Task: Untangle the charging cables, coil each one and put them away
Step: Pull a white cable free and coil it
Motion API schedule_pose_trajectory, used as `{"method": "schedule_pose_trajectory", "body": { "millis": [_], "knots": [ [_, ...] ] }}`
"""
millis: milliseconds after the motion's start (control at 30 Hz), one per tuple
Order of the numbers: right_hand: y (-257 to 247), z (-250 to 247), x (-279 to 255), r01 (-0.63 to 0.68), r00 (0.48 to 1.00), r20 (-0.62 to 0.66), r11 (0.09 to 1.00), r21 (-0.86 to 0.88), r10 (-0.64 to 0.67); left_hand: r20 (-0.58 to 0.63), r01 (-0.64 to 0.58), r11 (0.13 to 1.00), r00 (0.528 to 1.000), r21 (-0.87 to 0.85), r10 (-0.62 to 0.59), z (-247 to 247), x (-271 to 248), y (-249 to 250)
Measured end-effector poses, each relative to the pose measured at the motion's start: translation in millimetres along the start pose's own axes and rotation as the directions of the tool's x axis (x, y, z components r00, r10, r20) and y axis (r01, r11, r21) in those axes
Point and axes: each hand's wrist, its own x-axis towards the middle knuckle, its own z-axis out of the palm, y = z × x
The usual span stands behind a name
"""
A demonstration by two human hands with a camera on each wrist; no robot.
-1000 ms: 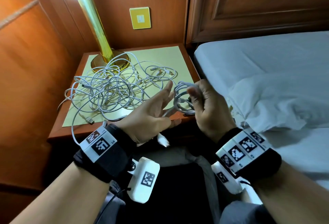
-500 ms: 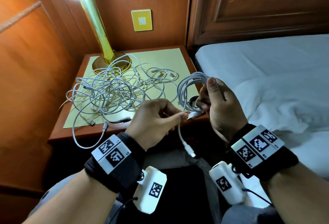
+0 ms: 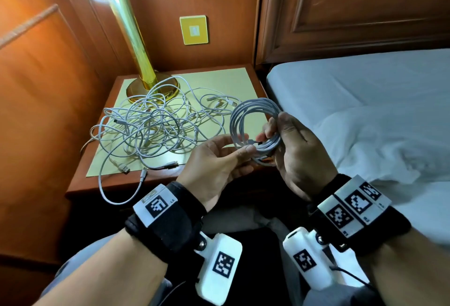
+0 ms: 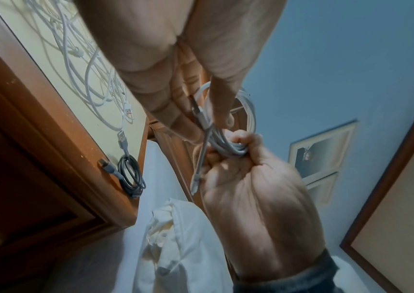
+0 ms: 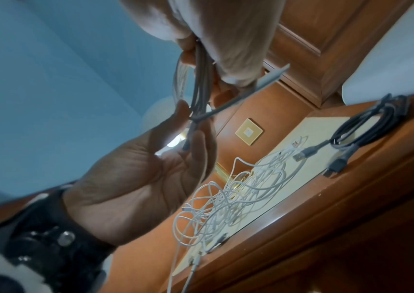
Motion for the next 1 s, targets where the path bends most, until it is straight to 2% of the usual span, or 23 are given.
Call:
{"method": "schedule_pose_trajectory", "body": {
  "millis": [100, 167, 267, 600, 767, 867, 1000],
  "knots": [
    [-2, -6, -1, -0.041, 0.998, -0.061, 0.942, -0.332, 0.022, 0.000, -0.068, 0.997, 0.998, 0.025, 0.068, -4, 1, 0],
    [-4, -8, 0, -0.057, 0.995, -0.099, 0.912, -0.406, 0.018, -0.019, -0.104, 0.994, 0.994, 0.025, 0.105, -6, 3, 1],
    [-5, -7, 0, -0.025, 0.996, -0.091, 0.886, -0.464, -0.020, -0.064, -0.151, 0.988, 0.986, 0.025, 0.153, -11, 6, 3],
    [5, -5, 2, -0.114, 0.993, -0.062, 0.957, -0.268, 0.100, -0.084, -0.183, 0.982, 0.980, -0.044, 0.179, -15, 4, 14],
    [6, -3, 2, -0.268, 0.959, 0.050, 0.949, -0.168, 0.280, -0.140, -0.201, 0.973, 0.973, -0.111, 0.185, -18, 6, 20],
    [4, -1, -1, -0.260, 0.955, 0.101, 0.952, -0.164, 0.278, -0.139, -0.211, 0.969, 0.971, -0.129, 0.193, -17, 6, 20],
    [3, -2, 0, -0.287, 0.955, 0.059, 0.955, -0.077, 0.292, -0.104, -0.193, 0.973, 0.978, -0.123, 0.181, -19, 5, 21]
  ]
}}
